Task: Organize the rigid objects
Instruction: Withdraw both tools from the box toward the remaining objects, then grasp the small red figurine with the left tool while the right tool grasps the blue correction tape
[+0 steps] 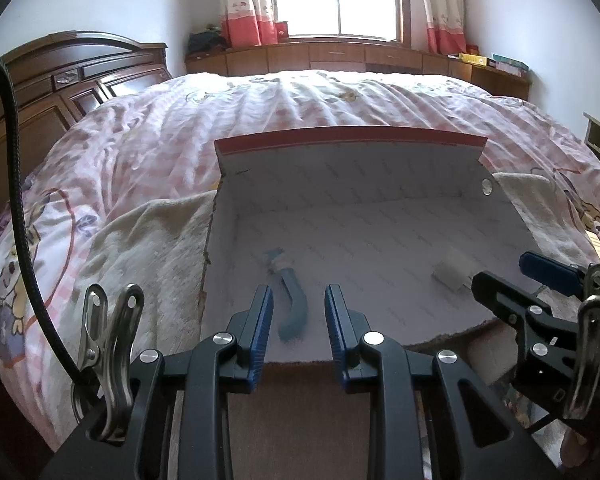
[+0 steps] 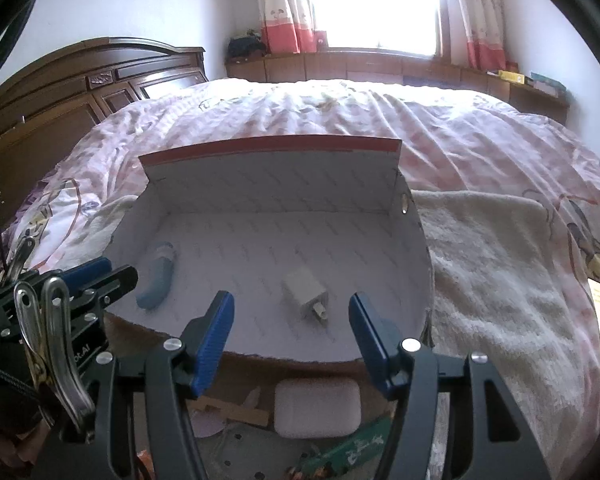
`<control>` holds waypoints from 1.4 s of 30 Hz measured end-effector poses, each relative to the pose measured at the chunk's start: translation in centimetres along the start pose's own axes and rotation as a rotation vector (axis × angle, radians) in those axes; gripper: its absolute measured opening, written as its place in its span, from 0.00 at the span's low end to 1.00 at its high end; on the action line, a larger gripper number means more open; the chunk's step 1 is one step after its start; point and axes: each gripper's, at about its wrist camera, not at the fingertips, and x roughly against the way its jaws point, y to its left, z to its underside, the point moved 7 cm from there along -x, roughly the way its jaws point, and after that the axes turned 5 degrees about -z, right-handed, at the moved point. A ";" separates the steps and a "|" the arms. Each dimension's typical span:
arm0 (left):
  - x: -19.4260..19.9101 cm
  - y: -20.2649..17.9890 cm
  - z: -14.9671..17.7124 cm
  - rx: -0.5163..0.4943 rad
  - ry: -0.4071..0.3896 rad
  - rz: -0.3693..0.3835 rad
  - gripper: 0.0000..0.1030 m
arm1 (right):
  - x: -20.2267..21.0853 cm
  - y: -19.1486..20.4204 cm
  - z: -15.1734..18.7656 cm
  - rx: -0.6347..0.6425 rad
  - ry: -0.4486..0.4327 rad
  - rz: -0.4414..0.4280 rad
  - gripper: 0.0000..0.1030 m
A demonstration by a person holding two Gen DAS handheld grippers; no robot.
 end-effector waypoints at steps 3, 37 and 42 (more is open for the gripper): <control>0.6 0.1 0.3 0.003 -0.004 0.001 0.27 | 0.5 0.3 0.3 0.002 -0.002 -0.002 0.61; 4.7 1.0 9.1 0.039 0.093 0.038 0.27 | 6.1 -0.7 9.1 -0.061 0.063 -0.007 0.61; 4.9 0.6 10.6 0.031 0.122 0.058 0.27 | 6.5 -1.1 10.2 -0.071 0.072 -0.004 0.61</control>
